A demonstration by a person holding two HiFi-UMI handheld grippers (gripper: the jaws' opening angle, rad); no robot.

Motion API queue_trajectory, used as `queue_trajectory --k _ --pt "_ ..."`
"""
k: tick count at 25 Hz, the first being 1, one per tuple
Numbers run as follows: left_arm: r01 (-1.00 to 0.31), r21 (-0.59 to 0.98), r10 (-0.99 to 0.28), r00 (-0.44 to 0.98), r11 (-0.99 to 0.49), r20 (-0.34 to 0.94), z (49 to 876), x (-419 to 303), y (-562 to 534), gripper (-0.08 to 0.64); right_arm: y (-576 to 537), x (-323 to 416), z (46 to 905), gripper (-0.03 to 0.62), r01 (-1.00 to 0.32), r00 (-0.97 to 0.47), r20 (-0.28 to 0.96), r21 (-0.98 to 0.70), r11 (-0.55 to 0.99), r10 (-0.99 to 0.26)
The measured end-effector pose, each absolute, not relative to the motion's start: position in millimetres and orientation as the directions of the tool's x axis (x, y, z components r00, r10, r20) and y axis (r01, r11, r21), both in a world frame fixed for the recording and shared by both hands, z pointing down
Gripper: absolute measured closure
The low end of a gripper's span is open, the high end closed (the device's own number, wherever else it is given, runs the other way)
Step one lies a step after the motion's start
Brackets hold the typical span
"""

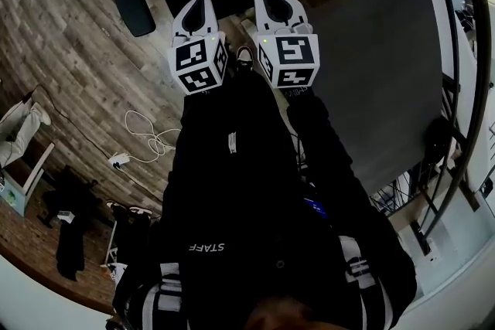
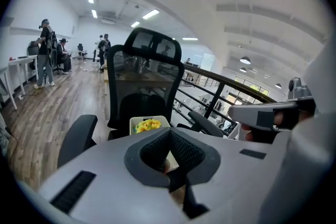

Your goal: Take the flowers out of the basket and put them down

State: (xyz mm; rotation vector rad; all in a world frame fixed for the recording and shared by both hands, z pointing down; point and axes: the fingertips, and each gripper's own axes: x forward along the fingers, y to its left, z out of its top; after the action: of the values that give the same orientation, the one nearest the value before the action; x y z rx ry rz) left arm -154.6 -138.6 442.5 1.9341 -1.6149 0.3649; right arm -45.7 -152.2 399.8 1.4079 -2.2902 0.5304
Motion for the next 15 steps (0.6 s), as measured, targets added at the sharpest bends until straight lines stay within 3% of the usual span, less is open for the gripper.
queue_trajectory --k 15 --pt "-0.958 0.271 -0.782 0.236 -0.090 0.576 584.9 -147.7 -206.8 0.561 -226.4 -48.0 538.9 0.578 -0.909 -0.406 0.500 -0.136 0.394 -0.765"
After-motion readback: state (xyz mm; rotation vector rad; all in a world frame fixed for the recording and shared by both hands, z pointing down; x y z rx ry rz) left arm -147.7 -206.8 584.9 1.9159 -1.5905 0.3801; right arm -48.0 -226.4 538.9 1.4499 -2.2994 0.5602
